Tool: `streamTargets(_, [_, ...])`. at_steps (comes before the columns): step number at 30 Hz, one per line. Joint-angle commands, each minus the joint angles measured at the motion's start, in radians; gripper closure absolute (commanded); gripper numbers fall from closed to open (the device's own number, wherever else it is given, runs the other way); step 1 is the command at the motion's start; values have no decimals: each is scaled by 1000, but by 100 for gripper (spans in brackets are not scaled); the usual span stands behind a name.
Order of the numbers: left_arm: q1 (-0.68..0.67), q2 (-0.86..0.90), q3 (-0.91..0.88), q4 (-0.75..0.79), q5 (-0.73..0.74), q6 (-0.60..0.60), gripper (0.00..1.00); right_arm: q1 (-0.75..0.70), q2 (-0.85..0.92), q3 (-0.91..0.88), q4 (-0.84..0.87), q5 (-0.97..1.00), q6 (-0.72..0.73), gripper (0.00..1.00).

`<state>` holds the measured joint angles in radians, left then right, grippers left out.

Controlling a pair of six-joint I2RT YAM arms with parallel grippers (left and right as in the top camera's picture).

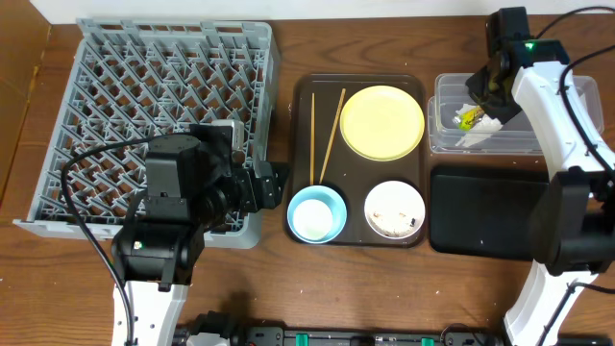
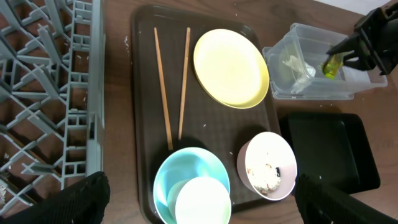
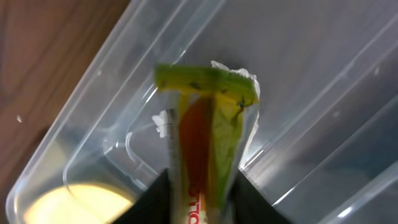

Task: Sort waste into correct bins and load items into the dishwasher
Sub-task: 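Drop the snack wrapper into the clear bin with the right gripper, then grasp the rim of the white rice bowl with the right gripper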

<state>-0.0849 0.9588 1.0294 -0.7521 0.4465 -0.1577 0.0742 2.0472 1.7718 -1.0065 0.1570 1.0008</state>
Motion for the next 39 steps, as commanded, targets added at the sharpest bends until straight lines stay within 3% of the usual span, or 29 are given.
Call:
streamTargets(1, [6, 1, 22, 0, 14, -1, 5, -21, -33, 10, 16, -15, -37, 62])
streamTargets(5, [6, 1, 22, 0, 14, -1, 5, -18, -114, 14, 34, -100, -208, 60])
streamTargets(11, [6, 1, 22, 0, 14, -1, 5, 47, -284, 14, -29, -119, -327, 60])
streamTargets(14, [6, 1, 22, 0, 14, -1, 5, 127, -334, 14, -102, -167, -425, 63])
streamTargets(19, [6, 1, 22, 0, 14, -1, 5, 318, -310, -4, -277, -209, -496, 49])
streamTargets(22, [6, 1, 22, 0, 14, -1, 5, 450, -270, -60, -322, -158, -509, 51])
streamTargets(25, [6, 1, 22, 0, 14, -1, 5, 591, -223, -187, -231, -67, -512, 55])
streamTargets(28, [6, 1, 22, 0, 14, -1, 5, 686, -183, -322, -76, -71, -616, 54])
streamTargets(35, [6, 1, 22, 0, 14, -1, 5, 717, -146, -457, 58, -34, -530, 53])
streamTargets(37, [6, 1, 22, 0, 14, -2, 5, 706, -144, -475, 84, -41, -530, 63])
streamTargets(38, [6, 1, 22, 0, 14, -1, 5, 698, -144, -487, 103, -53, -531, 89])
streamTargets(39, [6, 1, 22, 0, 14, -1, 5, 695, -144, -489, 107, -53, -531, 96])
